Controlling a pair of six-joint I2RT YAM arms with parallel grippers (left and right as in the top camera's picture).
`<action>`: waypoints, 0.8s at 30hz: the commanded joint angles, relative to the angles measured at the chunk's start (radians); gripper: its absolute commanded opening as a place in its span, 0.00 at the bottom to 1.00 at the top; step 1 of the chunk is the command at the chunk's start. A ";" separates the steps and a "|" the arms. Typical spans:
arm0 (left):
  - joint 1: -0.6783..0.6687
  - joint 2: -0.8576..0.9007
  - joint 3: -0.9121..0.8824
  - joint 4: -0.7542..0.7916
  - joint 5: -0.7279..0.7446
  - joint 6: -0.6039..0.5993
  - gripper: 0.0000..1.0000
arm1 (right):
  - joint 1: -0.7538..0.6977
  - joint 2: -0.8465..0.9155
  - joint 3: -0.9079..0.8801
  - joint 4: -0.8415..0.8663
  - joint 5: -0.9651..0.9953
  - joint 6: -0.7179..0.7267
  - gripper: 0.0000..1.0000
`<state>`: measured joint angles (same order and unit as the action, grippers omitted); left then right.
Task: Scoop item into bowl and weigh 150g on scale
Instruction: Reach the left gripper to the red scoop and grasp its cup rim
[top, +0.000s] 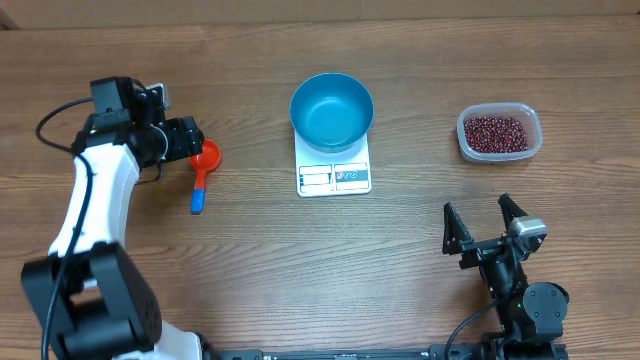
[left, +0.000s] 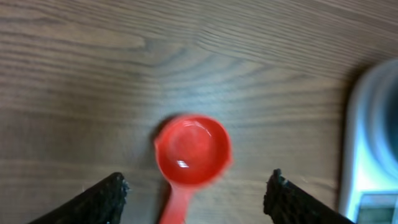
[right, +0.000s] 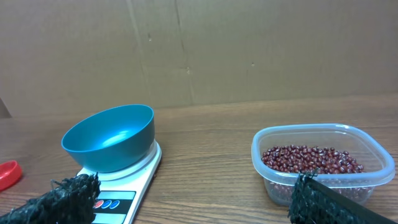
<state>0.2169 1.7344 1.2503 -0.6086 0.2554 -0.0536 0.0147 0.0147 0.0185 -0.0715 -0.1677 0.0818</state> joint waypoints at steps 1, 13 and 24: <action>0.001 0.075 0.021 0.044 -0.027 -0.006 0.69 | 0.006 -0.012 -0.011 0.003 0.010 0.008 1.00; -0.002 0.270 0.021 0.137 -0.030 0.031 0.44 | 0.006 -0.012 -0.011 0.003 0.010 0.007 1.00; -0.010 0.330 0.021 0.161 -0.029 0.027 0.10 | 0.006 -0.012 -0.011 0.003 0.010 0.007 1.00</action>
<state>0.2165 2.0186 1.2709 -0.4496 0.2276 -0.0238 0.0147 0.0147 0.0185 -0.0723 -0.1677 0.0826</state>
